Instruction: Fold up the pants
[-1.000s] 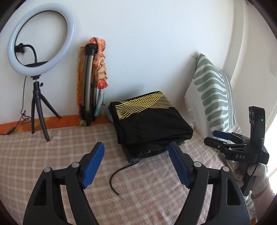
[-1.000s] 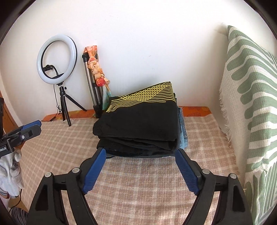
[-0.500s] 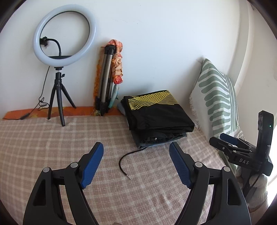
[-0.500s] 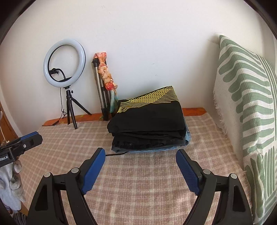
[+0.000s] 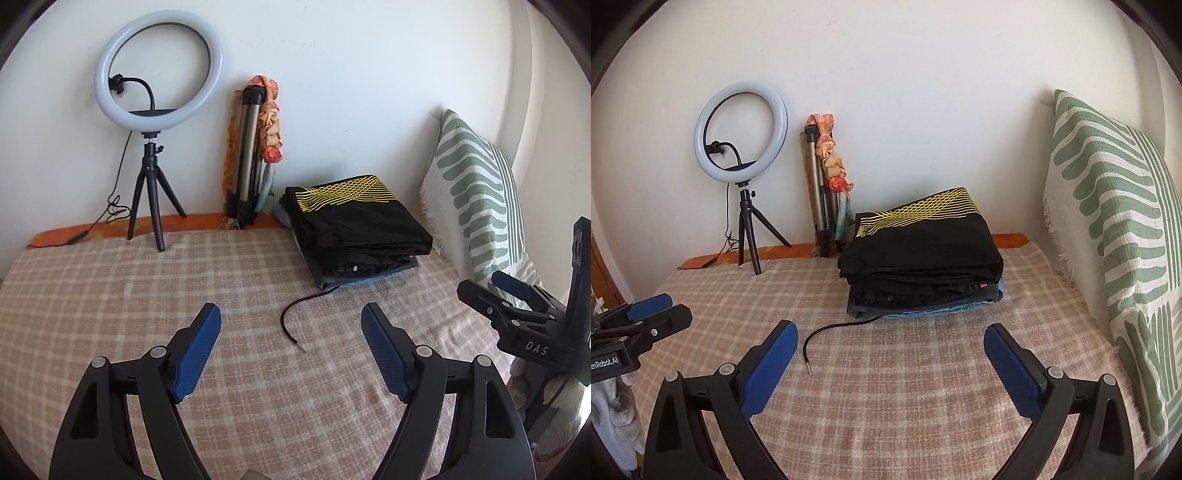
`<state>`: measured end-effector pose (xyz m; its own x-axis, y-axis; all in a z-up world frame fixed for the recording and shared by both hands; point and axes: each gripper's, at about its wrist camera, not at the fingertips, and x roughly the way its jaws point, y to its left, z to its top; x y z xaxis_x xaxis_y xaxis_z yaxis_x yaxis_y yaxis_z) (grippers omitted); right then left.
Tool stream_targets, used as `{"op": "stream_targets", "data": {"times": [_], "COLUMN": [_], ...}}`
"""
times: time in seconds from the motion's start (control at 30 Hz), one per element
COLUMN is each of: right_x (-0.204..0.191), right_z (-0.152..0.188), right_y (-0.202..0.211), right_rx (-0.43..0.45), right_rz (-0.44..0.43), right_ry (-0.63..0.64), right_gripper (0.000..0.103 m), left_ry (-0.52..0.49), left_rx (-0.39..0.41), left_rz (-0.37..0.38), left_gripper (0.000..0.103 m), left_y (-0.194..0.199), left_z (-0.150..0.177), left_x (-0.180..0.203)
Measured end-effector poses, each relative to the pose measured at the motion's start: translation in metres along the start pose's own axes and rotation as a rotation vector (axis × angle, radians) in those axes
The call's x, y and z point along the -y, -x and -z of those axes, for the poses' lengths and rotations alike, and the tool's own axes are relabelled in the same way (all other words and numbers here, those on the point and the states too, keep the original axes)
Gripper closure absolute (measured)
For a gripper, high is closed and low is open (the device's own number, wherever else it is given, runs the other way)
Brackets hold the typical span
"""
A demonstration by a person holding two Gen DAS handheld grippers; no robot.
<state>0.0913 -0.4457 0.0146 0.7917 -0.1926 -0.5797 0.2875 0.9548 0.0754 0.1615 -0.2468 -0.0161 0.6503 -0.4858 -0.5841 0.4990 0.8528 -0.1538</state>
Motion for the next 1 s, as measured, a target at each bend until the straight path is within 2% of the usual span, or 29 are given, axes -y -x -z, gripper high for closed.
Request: {"op": "stream_targets", "data": {"times": [0.27,0.43,0.7,0.77,0.83,1.0], "right_x": [-0.001,-0.004,-0.002,-0.003,-0.004,-0.007], "right_z": [0.006,0.006,0.005,0.005,0.004,0.005], "right_y": [-0.004,0.001,0.004,0.005,0.005,0.002], "right_rx": [-0.001,0.027,0.045,0.05,0.051,0.048], "right_rz": [0.009,0.033,0.042,0.045,0.043,0.044], "right_ry": [-0.004,0.008,-0.001,-0.002,-0.005,0.007], "right_gripper": [0.0,0.0,0.0,0.0,0.0,0.0], "left_ry": [-0.037,-0.054,-0.082,-0.083,-0.087,-0.062], "left_rx": [-0.005,-0.001,0.01,0.014,0.018,0.018], "left_rz": [-0.052,-0.066,-0.06,-0.058,-0.055,-0.041], "left_gripper": [0.025,0.025,0.024,0.019,0.019,0.019], "left_y": [0.0,0.002,0.008,0.009,0.011,0.013], "left_z": [0.006,0.006,0.008,0.009,0.009,0.008], "left_x": [0.0,0.003,0.007,0.008,0.009,0.006]}}
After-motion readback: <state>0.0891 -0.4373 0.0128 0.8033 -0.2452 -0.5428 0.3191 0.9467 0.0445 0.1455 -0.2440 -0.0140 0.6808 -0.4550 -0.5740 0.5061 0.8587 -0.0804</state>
